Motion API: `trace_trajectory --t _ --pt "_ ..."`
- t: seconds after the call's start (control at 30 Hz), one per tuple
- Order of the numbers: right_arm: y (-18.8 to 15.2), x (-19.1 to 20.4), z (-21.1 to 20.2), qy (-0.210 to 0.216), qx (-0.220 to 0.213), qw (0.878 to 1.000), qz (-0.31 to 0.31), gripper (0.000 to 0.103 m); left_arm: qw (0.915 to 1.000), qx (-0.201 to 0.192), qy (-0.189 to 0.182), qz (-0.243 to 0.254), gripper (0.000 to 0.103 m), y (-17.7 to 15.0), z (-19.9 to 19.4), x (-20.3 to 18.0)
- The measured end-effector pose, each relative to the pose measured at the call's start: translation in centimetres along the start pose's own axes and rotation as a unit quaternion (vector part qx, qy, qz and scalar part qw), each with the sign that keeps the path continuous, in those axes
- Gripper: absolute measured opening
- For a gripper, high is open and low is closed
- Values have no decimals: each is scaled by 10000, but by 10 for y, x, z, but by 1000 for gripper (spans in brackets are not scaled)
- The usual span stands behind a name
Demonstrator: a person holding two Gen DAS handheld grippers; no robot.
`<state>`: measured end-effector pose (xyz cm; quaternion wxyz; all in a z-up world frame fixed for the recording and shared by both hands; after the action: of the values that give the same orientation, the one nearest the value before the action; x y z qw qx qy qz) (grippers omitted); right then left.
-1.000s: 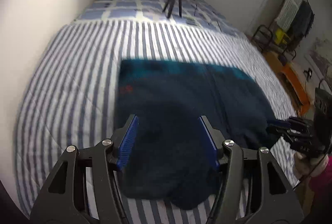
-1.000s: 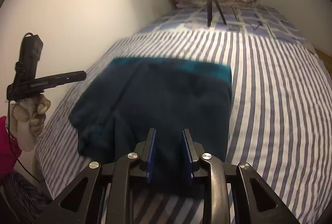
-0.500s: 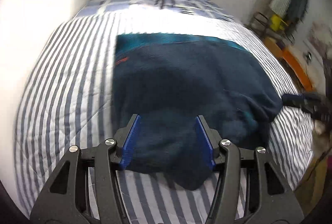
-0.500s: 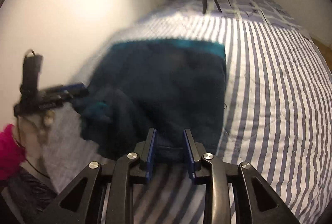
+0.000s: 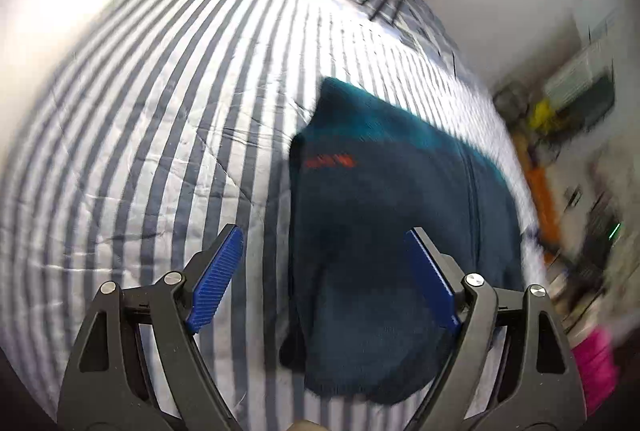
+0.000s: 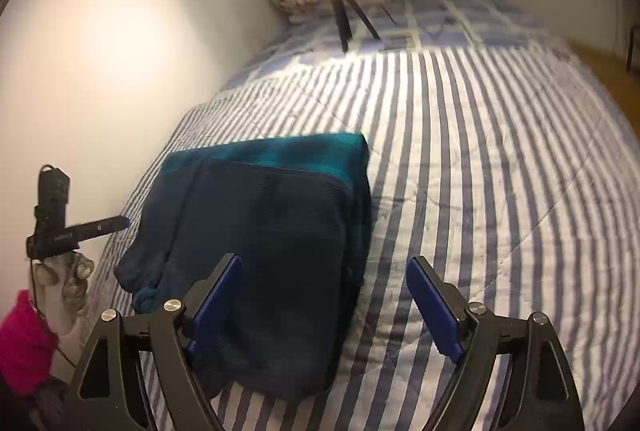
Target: Fold large clothes
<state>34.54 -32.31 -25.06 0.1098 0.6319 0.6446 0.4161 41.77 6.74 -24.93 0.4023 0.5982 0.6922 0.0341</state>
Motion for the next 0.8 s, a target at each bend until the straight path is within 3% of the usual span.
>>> trace_trajectory --t 0.17,0.33,0.47,0.53,0.8 --pt "-8 -12 27 522 268 9973 441 86 9904 430 -707 -1108 85 3 27 29" --pt "-19 -20 51 903 468 9918 771 86 9821 571 -1058 -1451 85 -10 39 43" --pt "-26 -25 60 1347 383 9834 1150 83 9802 600 -1213 -1443 85 -15 33 43" --pt "-29 -26 64 1584 381 9778 1316 77 9792 620 -1274 -1453 85 -16 33 42" --pt "-31 -23 70 1582 438 9778 1302 68 9831 681 -1223 -1180 85 -23 35 23"
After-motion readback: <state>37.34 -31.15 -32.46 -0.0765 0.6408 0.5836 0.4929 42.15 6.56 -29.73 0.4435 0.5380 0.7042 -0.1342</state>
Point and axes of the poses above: each gripper's, at about its wrist camera, not at the fingertips, and z roughly the way its jaws point, x to its left, y to its top, the point moved 4 cm from there along z, roughly the way its jaws point, and after that the axes turned 9 degrees about -x, right-handed, at the moved point
